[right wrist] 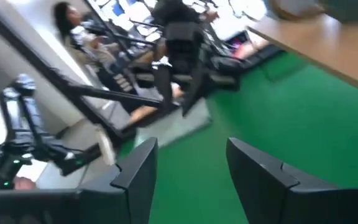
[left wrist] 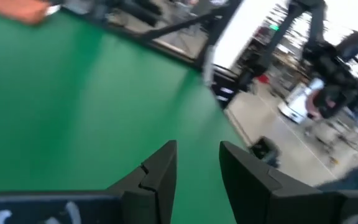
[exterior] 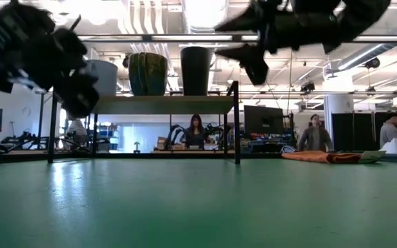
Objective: Stack small to large cups/mugs on shelf
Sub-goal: Return to Home Position
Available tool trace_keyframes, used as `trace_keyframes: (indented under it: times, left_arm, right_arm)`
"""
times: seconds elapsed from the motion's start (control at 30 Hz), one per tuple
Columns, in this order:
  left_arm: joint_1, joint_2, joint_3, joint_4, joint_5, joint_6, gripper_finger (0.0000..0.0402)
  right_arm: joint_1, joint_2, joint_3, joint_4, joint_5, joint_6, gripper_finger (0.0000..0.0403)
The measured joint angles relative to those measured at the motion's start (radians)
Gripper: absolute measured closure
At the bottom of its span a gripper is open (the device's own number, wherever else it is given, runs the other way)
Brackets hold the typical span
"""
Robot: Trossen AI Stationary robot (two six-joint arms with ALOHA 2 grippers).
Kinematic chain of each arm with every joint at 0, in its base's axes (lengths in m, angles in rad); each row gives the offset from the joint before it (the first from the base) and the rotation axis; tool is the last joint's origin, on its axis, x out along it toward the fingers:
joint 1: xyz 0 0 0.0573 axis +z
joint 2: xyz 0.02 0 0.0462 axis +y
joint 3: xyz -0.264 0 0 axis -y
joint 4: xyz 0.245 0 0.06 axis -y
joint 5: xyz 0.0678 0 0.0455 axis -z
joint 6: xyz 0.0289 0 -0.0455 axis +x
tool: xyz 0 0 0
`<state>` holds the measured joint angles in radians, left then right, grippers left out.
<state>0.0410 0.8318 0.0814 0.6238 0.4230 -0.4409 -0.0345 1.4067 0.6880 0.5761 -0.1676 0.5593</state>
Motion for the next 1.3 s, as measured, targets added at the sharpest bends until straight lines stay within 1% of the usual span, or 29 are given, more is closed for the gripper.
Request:
trace_keyframes:
  times: [0.1, 0.2, 0.27, 0.33, 0.43, 0.5, 0.57, 0.67, 0.8, 0.9, 0.97, 1.03, 1.17, 1.3]
  left_arm:
    - [0.036, -0.023, -0.07, 0.039, 0.009, -0.058, 0.0295]
    - [0.033, -0.063, -0.072, 0.049, 0.022, -0.11, 0.0295]
    - [0.033, -0.112, -0.072, 0.07, 0.013, -0.138, 0.0295]
    - [0.033, -0.159, -0.073, 0.077, -0.025, -0.154, 0.0295]
    - [0.033, -0.229, -0.073, 0.059, -0.097, -0.16, 0.0295]
    - [0.032, -0.268, -0.073, 0.01, -0.161, -0.171, 0.0295]
    - [0.031, -0.298, -0.073, -0.046, -0.2, -0.182, 0.0295]
    - [0.023, -0.32, -0.073, -0.095, -0.223, -0.192, 0.0295]
    - [0.018, -0.333, -0.074, -0.089, -0.26, -0.209, 0.0294]
    - [0.005, -0.351, -0.073, -0.089, -0.34, -0.202, 0.0294]
    - [-0.004, -0.36, -0.073, -0.092, -0.377, -0.189, 0.0294]
    - [-0.014, -0.362, -0.074, -0.098, -0.38, -0.185, 0.0294]
    - [-0.031, -0.357, -0.074, -0.116, -0.384, -0.18, 0.0294]
    - [-0.032, -0.355, -0.075, -0.148, -0.437, -0.182, 0.0294]
  right_arm:
    - [-0.011, -0.002, -0.086, 0.055, -0.009, 0.041, 0.0218]
    - [-0.011, -0.024, -0.188, 0.211, -0.046, 0.067, 0.0218]
    - [-0.022, -0.071, -0.259, 0.305, -0.049, 0.072, 0.0218]
    - [-0.04, -0.135, -0.328, 0.334, -0.043, 0.075, 0.0218]
    - [-0.064, -0.264, -0.413, 0.332, -0.042, 0.078, 0.0218]
    - [-0.076, -0.36, -0.453, 0.317, -0.044, 0.059, 0.0218]
    - [-0.087, -0.462, -0.483, 0.236, -0.041, 0.028, 0.0218]
    - [-0.105, -0.625, -0.505, 0.029, -0.042, -0.015, 0.0218]
    - [-0.141, -0.84, -0.506, -0.222, -0.039, -0.073, 0.0218]
    - [-0.178, -0.989, -0.482, -0.426, -0.038, -0.13, 0.0218]
    - [-0.199, -1.075, -0.458, -0.576, -0.019, -0.157, 0.0218]
    - [-0.217, -1.153, -0.445, -0.697, -0.007, -0.168, 0.0218]
    - [-0.238, -1.298, -0.452, -0.815, -0.015, -0.177, 0.0218]
    - [-0.24, -1.405, -0.516, -0.798, -0.023, -0.156, 0.0218]
